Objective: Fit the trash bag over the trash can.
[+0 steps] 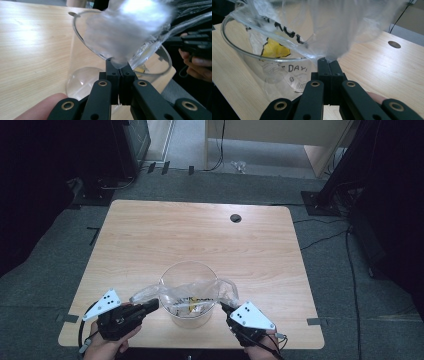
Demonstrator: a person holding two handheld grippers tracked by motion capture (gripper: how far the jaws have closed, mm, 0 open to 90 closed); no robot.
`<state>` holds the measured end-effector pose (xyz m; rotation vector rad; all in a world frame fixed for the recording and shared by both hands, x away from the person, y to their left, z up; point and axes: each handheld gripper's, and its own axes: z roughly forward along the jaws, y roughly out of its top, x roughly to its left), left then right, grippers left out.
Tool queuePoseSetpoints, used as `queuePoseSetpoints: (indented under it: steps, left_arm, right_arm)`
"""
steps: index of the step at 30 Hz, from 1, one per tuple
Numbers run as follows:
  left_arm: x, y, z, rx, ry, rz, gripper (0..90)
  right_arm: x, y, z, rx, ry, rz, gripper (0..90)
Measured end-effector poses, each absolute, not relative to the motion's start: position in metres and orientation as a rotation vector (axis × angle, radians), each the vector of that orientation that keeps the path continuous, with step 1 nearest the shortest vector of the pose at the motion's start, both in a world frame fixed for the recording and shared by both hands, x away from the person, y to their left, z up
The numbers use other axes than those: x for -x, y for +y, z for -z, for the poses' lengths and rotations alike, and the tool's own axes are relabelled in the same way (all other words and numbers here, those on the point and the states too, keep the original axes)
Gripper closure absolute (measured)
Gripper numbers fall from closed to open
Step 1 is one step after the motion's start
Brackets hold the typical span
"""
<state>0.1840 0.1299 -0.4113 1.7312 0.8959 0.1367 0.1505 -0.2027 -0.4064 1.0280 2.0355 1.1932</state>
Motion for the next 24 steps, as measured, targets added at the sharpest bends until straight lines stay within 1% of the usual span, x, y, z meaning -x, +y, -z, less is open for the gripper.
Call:
queuePoseSetpoints:
  steps: [8,12,16,18,21,24]
  left_arm:
    - [-0.196,0.130,0.416,-1.697,0.926,-0.139,88.2]
    - [-0.187,0.127,0.416,-1.697,0.925,-0.145,88.4]
    - [-0.176,0.123,0.425,-1.700,0.914,-0.098,88.1]
    - [-0.178,0.124,0.430,-1.704,0.923,-0.088,88.0]
    - [-0.185,0.132,0.434,-1.663,0.961,-0.025,88.1]
    - [-0.190,0.142,0.437,-1.639,0.980,-0.001,87.8]
  right_arm:
    - [-0.156,-0.196,0.412,-1.031,2.044,-1.184,90.0]
    - [-0.163,-0.191,0.414,-1.049,2.030,-1.174,90.0]
    - [-0.171,-0.183,0.424,-1.066,2.044,-1.161,90.0]
    - [-0.174,-0.181,0.426,-1.065,2.053,-1.169,90.0]
    - [-0.173,-0.179,0.424,-1.044,2.066,-1.154,90.0]
    - [-0.169,-0.181,0.422,-1.026,2.077,-1.154,90.0]
